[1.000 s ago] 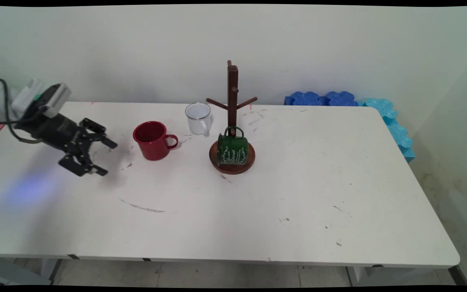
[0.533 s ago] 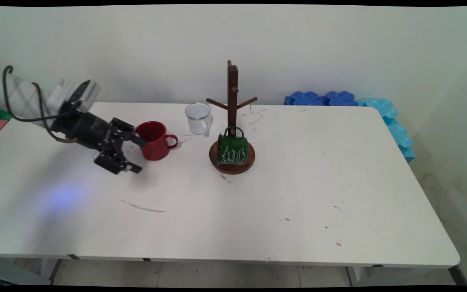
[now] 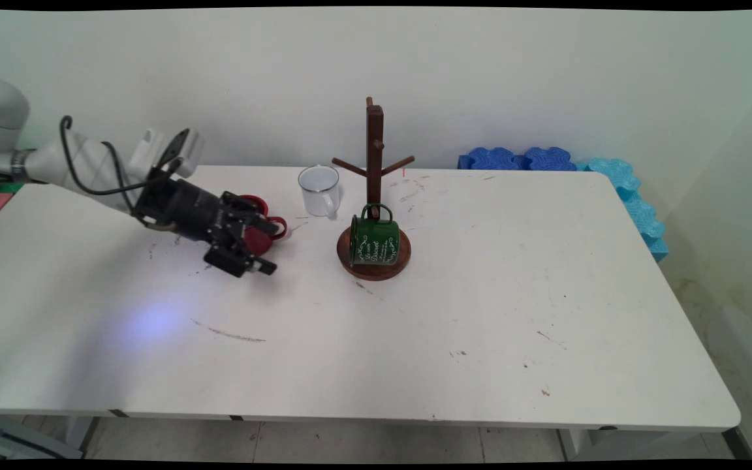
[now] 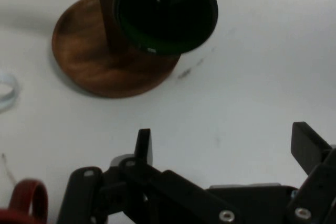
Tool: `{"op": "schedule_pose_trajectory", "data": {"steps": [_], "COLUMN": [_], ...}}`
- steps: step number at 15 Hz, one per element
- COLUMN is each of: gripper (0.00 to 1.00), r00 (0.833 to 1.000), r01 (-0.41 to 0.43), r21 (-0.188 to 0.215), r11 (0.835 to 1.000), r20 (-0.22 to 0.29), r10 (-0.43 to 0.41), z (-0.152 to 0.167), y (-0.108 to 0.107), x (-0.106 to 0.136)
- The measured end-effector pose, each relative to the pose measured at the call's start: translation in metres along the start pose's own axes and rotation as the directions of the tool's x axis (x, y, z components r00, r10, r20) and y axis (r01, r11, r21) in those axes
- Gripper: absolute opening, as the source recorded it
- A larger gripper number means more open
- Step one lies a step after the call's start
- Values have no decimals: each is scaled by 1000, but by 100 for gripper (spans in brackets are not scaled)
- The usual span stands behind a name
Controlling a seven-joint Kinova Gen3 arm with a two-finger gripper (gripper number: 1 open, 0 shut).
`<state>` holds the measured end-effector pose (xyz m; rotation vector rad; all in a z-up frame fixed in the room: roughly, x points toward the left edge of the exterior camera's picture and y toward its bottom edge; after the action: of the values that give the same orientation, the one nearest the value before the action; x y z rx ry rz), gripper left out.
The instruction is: Pick up the green mug from the rack
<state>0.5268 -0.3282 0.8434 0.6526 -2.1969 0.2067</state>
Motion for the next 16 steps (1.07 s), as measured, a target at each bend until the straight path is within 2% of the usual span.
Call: {"op": "schedule_pose_trajectory", "data": {"steps": [10, 16], "gripper": [100, 100], "r00": [993, 984], "r01": [81, 135], "r21": [-12, -16], "r11": [997, 991], "r20": [-88, -115], "r10": [-82, -135], "z": [46, 67], "y": [2, 1], "x": [22, 29]}}
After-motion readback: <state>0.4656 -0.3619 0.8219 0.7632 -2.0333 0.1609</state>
